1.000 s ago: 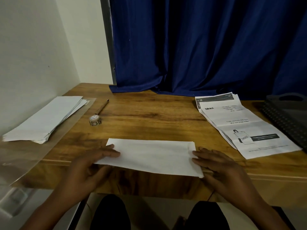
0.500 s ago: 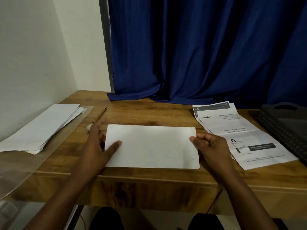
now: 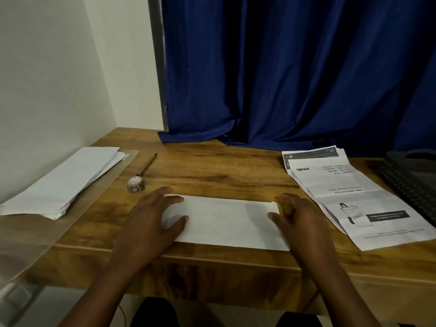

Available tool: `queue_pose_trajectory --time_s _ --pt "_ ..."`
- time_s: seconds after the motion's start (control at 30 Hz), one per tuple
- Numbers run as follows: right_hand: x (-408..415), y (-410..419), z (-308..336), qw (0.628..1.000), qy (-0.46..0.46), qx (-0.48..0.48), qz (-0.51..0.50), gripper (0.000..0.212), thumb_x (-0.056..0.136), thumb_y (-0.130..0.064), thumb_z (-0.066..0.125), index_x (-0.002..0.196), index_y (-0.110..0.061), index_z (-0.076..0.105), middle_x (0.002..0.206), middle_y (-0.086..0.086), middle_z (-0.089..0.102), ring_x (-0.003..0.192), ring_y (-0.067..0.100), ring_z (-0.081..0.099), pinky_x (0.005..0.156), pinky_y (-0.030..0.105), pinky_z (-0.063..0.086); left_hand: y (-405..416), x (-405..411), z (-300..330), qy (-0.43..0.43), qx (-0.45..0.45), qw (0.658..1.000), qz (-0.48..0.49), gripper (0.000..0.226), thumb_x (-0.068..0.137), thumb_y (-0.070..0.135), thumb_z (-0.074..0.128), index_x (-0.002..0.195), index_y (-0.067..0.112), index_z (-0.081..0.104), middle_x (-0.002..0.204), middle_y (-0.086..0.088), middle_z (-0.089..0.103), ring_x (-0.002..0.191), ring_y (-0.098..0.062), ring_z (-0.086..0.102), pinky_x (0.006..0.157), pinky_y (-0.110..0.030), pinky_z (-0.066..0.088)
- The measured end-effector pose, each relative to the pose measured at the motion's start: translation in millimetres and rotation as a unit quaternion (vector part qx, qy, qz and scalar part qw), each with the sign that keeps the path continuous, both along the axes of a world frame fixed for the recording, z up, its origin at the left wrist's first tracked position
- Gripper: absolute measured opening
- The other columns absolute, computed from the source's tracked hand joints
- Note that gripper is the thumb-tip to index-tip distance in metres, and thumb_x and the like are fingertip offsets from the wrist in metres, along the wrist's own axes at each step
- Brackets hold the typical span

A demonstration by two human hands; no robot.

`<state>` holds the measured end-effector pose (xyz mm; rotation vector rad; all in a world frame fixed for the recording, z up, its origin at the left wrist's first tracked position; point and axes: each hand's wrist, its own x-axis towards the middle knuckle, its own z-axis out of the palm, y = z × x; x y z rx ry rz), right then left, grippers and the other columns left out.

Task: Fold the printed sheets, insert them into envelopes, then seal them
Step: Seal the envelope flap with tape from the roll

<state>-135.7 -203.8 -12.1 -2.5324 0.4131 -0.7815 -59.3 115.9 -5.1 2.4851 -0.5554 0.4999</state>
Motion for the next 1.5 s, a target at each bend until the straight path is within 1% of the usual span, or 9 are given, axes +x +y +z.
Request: queue_pose_trajectory --time_s 0.23,0.37,0.47,0.6,0.8,0.9,1.17,1.3,1.5 --pt "-1.4 -1.7 1.6 0.999 0.020 -0.019 0.016 0.030 0.086 -0.048 0.073 0.109 -0.031 0.062 0.091 -0.007 0.061 0.072 0.002 0.052 0.056 0.018 0.036 4.8 4.3 1.9 -0.011 -0.076 0.997 -0.001 0.044 0.083 0.047 0.076 0.125 0.040 0.063 0.148 0.008 0.048 0.137 -0.015 0.043 0.106 -0.044 0.045" --pt "0.4 -5.3 2.8 0.999 0.029 0.022 0.030 0.029 0.089 -0.052 0.066 0.109 -0.030 0.064 0.094 -0.006 0.063 0.079 0.009 0.056 0.061 0.025 0.041 22.2 21.2 15.7 -0.021 -0.155 0.986 0.062 0.039 0.082 0.037 0.078 0.117 0.037 0.062 0.137 0.004 0.054 0.128 -0.017 0.050 0.096 -0.031 0.041" --pt "1.5 -9.0 2.3 0.996 0.013 0.071 0.044 0.031 0.092 -0.053 0.059 0.110 -0.028 0.066 0.092 -0.008 0.065 0.080 0.007 0.057 0.062 0.019 0.039 42.8 40.4 25.1 0.004 -0.193 0.974 0.116 0.048 0.084 0.031 0.080 0.127 0.025 0.061 0.135 -0.002 0.056 0.126 -0.024 0.052 0.100 -0.043 0.047" --pt "3.3 -11.2 1.8 0.995 0.019 0.091 0.044 0.030 0.093 -0.049 0.060 0.113 -0.028 0.066 0.095 -0.011 0.064 0.080 -0.002 0.052 0.064 0.016 0.037 53.8 57.7 26.1 0.089 -0.149 0.979 0.110 0.065 0.081 0.022 0.081 0.140 0.020 0.053 0.134 -0.008 0.062 0.122 -0.026 0.058 0.102 -0.045 0.049" --pt "3.2 -13.9 0.7 0.993 0.027 0.098 0.052 0.031 0.092 -0.050 0.061 0.114 -0.028 0.066 0.099 -0.008 0.066 0.085 0.007 0.058 0.065 0.023 0.041 56.3 68.5 20.0 0.051 -0.099 0.991 0.074 0.052 0.087 0.018 0.073 0.137 0.019 0.057 0.114 0.000 0.069 0.102 -0.021 0.065 0.087 -0.035 0.051" --pt "2.7 -12.8 1.8 0.993 0.020 0.108 0.054 0.029 0.091 -0.049 0.064 0.112 -0.028 0.066 0.094 -0.012 0.065 0.083 0.003 0.056 0.065 0.023 0.041 54.1 64.3 21.8 0.071 -0.160 0.983 0.062 0.050 0.089 0.023 0.076 0.136 0.023 0.058 0.117 0.005 0.067 0.105 -0.017 0.065 0.088 -0.036 0.053" --pt "-2.3 -10.4 3.9 0.988 -0.006 0.148 0.043 0.023 0.089 -0.050 0.066 0.106 -0.034 0.068 0.096 -0.016 0.068 0.085 0.003 0.060 0.067 0.025 0.046 -20.4 3.5 42.9 0.252 -0.434 0.847 -0.177 0.063 0.075 0.023 0.084 0.133 0.028 0.060 0.124 0.002 0.072 0.115 -0.018 0.069 0.086 -0.028 0.059" --pt "-7.3 -8.8 7.6 0.973 -0.050 0.224 0.035 0.013 0.087 -0.052 0.067 0.096 -0.043 0.069 0.087 -0.023 0.069 0.078 -0.001 0.063 0.065 0.032 0.057 -63.3 -7.5 34.0 0.333 -0.484 0.761 -0.275 0.059 0.072 0.014 0.088 0.127 0.022 0.069 0.132 -0.007 0.067 0.123 -0.030 0.064 0.101 -0.042 0.053" --pt "-21.0 1.9 11.8 0.962 -0.136 0.232 0.057 0.008 0.091 -0.036 0.067 0.094 -0.043 0.071 0.094 -0.028 0.069 0.083 -0.003 0.064 0.063 0.025 0.054 -81.0 -3.5 11.0 0.373 -0.519 0.705 -0.306 0.052 0.080 0.003 0.077 0.129 0.019 0.068 0.132 -0.018 0.064 0.121 -0.040 0.064 0.099 -0.043 0.055"
